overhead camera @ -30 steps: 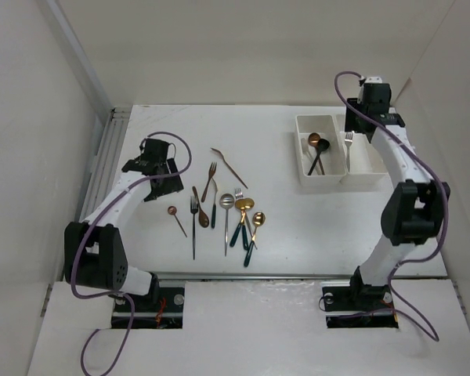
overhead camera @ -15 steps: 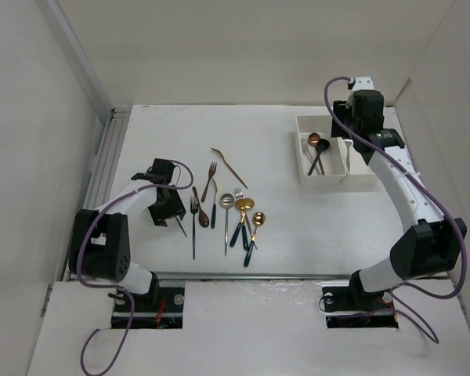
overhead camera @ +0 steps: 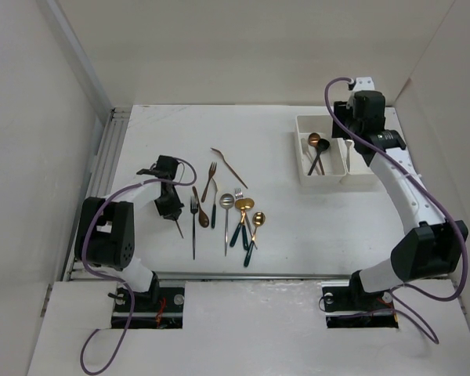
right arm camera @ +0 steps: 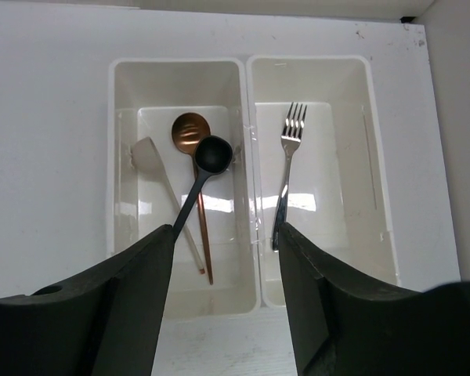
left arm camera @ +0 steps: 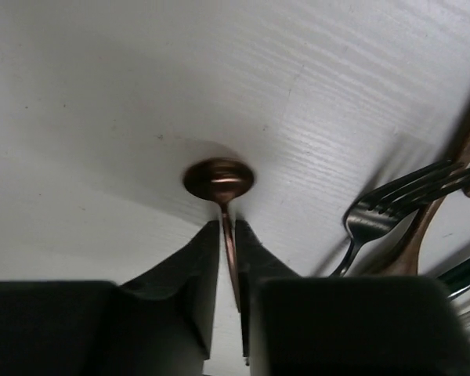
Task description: Sort the eating utensils into containers
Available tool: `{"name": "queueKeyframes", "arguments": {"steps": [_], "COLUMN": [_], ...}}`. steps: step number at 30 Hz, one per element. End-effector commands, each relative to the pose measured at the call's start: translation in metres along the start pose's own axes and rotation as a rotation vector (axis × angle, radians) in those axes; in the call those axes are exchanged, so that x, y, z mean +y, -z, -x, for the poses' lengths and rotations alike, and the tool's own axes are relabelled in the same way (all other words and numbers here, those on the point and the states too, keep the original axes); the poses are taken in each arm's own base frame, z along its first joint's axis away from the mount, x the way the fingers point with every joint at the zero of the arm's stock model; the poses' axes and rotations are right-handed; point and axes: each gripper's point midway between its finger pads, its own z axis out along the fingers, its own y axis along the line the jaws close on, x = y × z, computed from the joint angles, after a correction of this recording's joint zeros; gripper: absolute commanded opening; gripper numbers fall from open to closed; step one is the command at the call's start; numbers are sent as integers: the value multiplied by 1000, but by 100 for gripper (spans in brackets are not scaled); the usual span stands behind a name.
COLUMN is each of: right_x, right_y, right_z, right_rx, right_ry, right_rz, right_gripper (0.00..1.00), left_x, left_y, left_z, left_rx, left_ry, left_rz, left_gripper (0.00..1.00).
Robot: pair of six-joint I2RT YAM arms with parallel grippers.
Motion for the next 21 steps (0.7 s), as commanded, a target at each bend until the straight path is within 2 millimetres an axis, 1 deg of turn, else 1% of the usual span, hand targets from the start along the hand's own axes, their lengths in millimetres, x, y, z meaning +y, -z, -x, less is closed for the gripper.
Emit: {"name": "queueKeyframes", "arguments": {"steps": [1,2,3,4,5,8,10,11,12,14,15,16,17,18,19,20,21], "right_x": [-13,-14,-14,-15,-15,1,19,36,58,88,121,137,150,178,193,208,223], "right_y": [15,16,16,17,17,18,15,16,18,23,37,44,57,78,90,102,115], "right_z": [51,51,51,55,55,56,49,45,38,31,25,25,31,29,36,39,41], "right_rx": [-139,-139,-139,-150,-150,-153,-140,-137,-134,-146,-157,-180,-214,-240,-280,-298,-321], "right_ry": [-23,-24,-24,-26,-26,9,78,115,156,214,232,240,248,269,262,249,255], "right_rz": [-21,-31,-31,-31,-31,51,111,176,247,380,534,604,673,802,862,922,980], "right_gripper": [61,61,61,61,61,61,61,61,61,61,61,61,61,63,64,66,68], "left_x": [2,3,3,3,1,-13,-25,-40,-47,-64,-77,-86,-91,-103,-110,-120,-130], "left_y": [-20,-21,-23,-23,-24,-15,0,17,28,52,77,90,100,127,140,153,171], "left_z": [-19,-24,-24,-24,-21,5,26,45,59,76,95,101,108,121,128,132,136], "left_rx": [69,84,79,79,65,3,-46,-90,-130,-177,-242,-272,-287,-332,-353,-370,-404], "left_ry": [3,2,3,3,4,-33,-53,-64,-83,-106,-103,-122,-123,-127,-131,-132,-145], "left_rz": [16,15,12,12,3,-40,-70,-127,-150,-227,-282,-317,-337,-397,-431,-468,-516], "left_gripper": [6,0,0,0,0,0,0,0,0,0,0,0,0,0,0,0,0]}}
